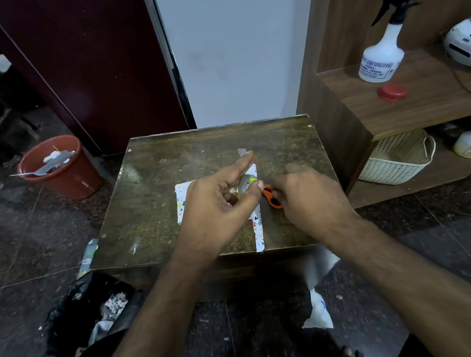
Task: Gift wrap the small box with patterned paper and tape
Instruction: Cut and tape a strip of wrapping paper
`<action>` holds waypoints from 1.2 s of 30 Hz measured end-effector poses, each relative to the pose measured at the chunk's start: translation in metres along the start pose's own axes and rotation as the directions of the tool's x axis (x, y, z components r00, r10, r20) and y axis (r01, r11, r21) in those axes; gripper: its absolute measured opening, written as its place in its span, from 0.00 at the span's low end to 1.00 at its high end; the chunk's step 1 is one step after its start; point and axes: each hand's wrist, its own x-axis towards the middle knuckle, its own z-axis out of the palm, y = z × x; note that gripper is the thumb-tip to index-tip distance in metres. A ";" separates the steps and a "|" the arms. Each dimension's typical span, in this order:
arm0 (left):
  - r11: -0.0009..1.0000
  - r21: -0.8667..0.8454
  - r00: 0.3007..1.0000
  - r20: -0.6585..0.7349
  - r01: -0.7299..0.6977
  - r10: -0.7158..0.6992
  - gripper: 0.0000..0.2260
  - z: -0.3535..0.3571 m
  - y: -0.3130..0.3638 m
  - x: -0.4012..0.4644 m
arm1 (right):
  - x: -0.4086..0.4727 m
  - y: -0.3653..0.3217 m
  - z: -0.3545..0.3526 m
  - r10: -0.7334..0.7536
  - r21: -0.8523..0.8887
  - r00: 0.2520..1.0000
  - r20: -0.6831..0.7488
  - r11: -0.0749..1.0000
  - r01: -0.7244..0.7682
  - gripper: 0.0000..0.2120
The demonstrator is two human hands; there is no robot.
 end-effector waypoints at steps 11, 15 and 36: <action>0.939 0.296 0.984 0.032 -0.177 0.175 0.22 0.003 0.003 0.000 | -0.004 -0.018 -0.015 0.109 0.971 0.990 0.093 0.212 -0.114 0.10; 0.936 0.291 0.979 0.012 -0.199 0.204 0.25 0.004 0.004 0.000 | -0.003 -0.014 -0.015 0.075 0.986 0.986 0.150 0.067 -0.155 0.03; 0.925 -0.363 0.993 0.036 0.114 -0.109 0.37 0.008 -0.003 0.011 | -0.002 -0.005 -0.024 0.078 0.929 0.980 -0.184 0.340 0.147 0.04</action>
